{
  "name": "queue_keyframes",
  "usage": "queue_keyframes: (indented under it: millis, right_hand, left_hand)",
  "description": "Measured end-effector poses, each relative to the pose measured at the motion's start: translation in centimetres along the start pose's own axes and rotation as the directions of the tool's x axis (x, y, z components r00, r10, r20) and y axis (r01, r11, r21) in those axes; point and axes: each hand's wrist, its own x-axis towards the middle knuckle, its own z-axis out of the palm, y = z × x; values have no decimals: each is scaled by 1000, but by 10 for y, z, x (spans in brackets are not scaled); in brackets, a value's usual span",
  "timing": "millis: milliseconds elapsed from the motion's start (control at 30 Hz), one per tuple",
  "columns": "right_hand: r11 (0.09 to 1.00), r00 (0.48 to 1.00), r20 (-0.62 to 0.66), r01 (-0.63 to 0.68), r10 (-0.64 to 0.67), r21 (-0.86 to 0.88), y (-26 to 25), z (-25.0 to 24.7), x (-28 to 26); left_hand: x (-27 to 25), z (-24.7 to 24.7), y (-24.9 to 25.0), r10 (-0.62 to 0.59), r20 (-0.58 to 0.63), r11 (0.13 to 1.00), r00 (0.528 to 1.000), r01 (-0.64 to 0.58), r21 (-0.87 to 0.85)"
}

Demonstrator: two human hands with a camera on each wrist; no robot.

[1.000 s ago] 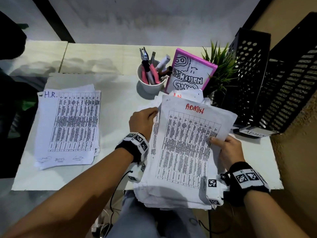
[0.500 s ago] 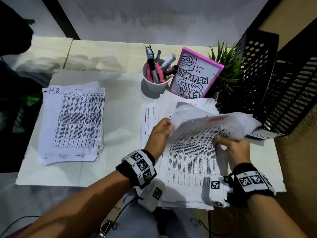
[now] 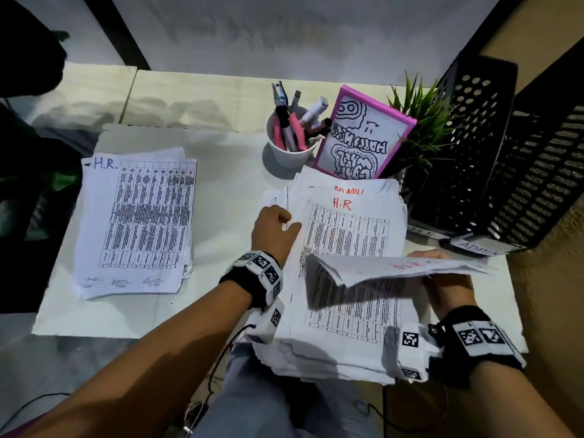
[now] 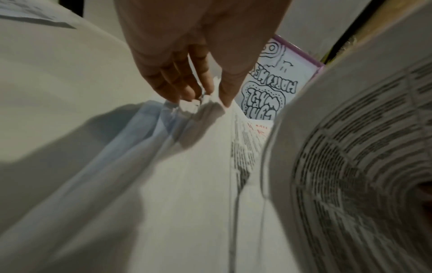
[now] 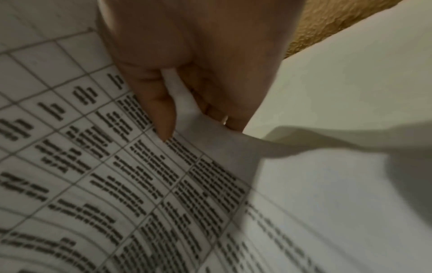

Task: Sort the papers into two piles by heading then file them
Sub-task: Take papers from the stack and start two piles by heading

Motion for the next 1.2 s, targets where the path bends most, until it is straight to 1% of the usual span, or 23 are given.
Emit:
queue_keyframes:
  millis: [67,100,133,167,233,267,300,367,400,433,500,567,633,733,800,900,1000,1033,1067,1100,1133,1167,1200]
  right_hand:
    - [1000,999,46,11,-11,15,-9,6,-3]
    - [998,996,63,63,-63,-3,-14,10,-5]
    - [990,988,96,124,-117,-65,-19,14,-6]
    - [977,978,110,190,-179,-99,-26,25,-10]
    - [964,954,148,265,-261,-6,-38,47,-14]
    - [961,945,171,273,-278,49,-41,56,-11]
    - [959,937,206,278,-283,53,-48,68,-15]
    - [954,920,253,292,-299,62,-58,98,-18]
    - [954,912,280,293,-301,71,-61,114,-18]
    - [957,912,289,282,-290,70,-65,128,-19]
    - [965,910,327,261,-254,24,-67,157,-19]
    - [969,913,355,238,-200,-67,-60,184,-17]
    - [959,923,349,232,-164,-164,-50,206,-17]
    - [935,947,290,223,-140,-276,-31,235,-12]
    - [904,961,222,238,-166,-354,-19,249,-3]
    - [841,967,138,253,-213,-478,-6,267,7]
    - [817,968,131,250,-213,-519,1,283,11]
    - [807,966,133,257,-220,-532,2,289,11]
    - [796,965,130,261,-227,-547,2,294,12]
    - [790,965,120,260,-234,-555,3,298,12]
    - [788,966,111,255,-234,-560,3,301,13]
    - [788,966,110,253,-232,-562,3,304,13]
    - [783,966,122,258,-229,-566,2,306,13]
  left_hand:
    - [-1,-7,-1,30,-40,994,999,-34,-100]
    - [-4,-14,1,54,-41,991,998,-59,-124]
    - [-6,-21,-1,72,-30,989,997,-75,-125]
    - [-6,-31,-6,87,-30,989,996,-90,-114]
    - [-3,-54,-25,89,-61,995,994,-92,-50]
    - [0,-66,-35,85,-92,996,992,-85,4]
    - [4,-79,-47,81,-131,995,988,-72,71]
    - [14,-111,-73,29,-217,966,976,28,256]
    - [17,-128,-85,-21,-249,930,968,111,351]
    - [19,-141,-94,-80,-257,886,963,187,425]
    - [20,-164,-116,-207,-223,816,953,294,498]
    - [20,-178,-136,-282,-169,779,944,328,535]
    - [21,-187,-151,-287,-135,767,948,312,561]
    - [27,-204,-167,-273,-146,752,951,306,584]
    - [30,-214,-171,-266,-146,733,953,298,612]
    - [31,-220,-174,-255,-140,732,957,286,618]
    - [30,-219,-170,-266,-146,732,953,298,613]
    - [29,-217,-167,-253,-163,740,954,299,602]
    - [28,-214,-162,-202,-186,769,962,273,578]
    - [26,-209,-156,-109,-196,813,975,201,546]
    - [24,-202,-149,6,-177,848,984,89,522]
    - [23,-194,-141,106,-113,855,988,-33,517]
    - [20,-185,-133,167,-12,838,986,-136,528]
